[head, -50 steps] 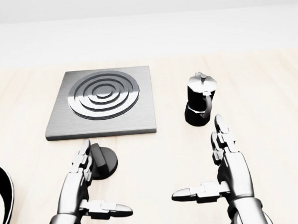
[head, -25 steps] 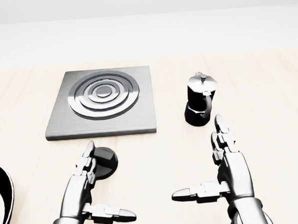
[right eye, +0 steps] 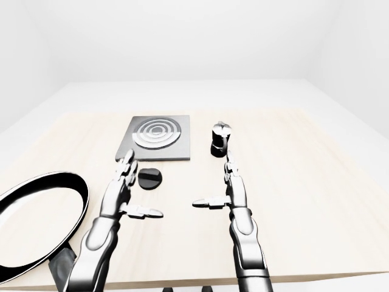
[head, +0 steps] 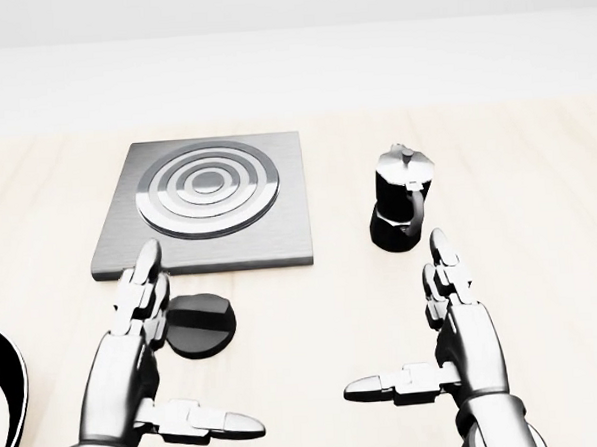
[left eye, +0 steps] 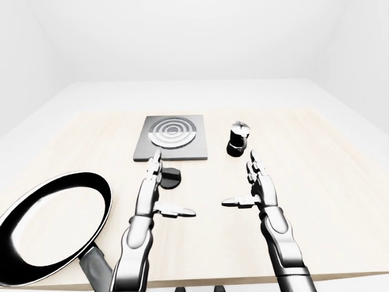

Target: Turn on the stove.

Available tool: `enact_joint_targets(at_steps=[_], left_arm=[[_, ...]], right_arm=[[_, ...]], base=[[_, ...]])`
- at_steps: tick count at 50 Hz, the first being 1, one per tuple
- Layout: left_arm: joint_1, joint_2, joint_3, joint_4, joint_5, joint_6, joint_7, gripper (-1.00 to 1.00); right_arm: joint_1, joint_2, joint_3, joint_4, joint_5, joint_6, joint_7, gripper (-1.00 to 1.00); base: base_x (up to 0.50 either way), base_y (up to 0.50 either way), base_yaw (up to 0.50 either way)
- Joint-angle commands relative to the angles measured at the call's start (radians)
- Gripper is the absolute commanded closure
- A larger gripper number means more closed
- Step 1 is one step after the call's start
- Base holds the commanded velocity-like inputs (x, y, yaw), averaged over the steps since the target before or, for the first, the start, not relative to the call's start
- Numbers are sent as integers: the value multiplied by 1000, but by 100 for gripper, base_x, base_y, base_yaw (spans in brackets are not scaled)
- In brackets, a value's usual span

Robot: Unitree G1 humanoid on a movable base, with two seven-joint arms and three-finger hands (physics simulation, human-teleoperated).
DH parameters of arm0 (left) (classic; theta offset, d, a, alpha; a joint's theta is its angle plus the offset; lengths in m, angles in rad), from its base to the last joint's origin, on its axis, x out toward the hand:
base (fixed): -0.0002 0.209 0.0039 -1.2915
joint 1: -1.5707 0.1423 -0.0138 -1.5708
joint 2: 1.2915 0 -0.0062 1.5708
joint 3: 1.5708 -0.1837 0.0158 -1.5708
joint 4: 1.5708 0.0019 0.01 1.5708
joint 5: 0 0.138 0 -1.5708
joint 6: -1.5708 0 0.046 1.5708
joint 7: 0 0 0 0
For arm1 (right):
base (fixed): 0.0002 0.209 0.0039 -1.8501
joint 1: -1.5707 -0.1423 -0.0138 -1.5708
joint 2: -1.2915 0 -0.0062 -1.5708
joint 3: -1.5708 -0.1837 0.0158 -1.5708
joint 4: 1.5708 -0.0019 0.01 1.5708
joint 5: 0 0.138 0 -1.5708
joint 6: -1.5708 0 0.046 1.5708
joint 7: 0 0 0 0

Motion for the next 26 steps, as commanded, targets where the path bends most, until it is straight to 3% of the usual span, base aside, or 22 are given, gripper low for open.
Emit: enact_joint_targets(at_steps=[1,16,26], left_arm=[[93,8,-25,-327,24,0,4,-100],[102,12,-21,-403,24,0,4,-100],[114,14,-2,-506,25,0,-7,-100]], right_arm=[[0,0,1,2,-1,-2,0,-100],[-2,0,-1,-4,2,9,-2,-100],[-3,0,-1,4,1,1,-1,-100]], base=[[0,0,0],[0,0,0],[0,0,0]])
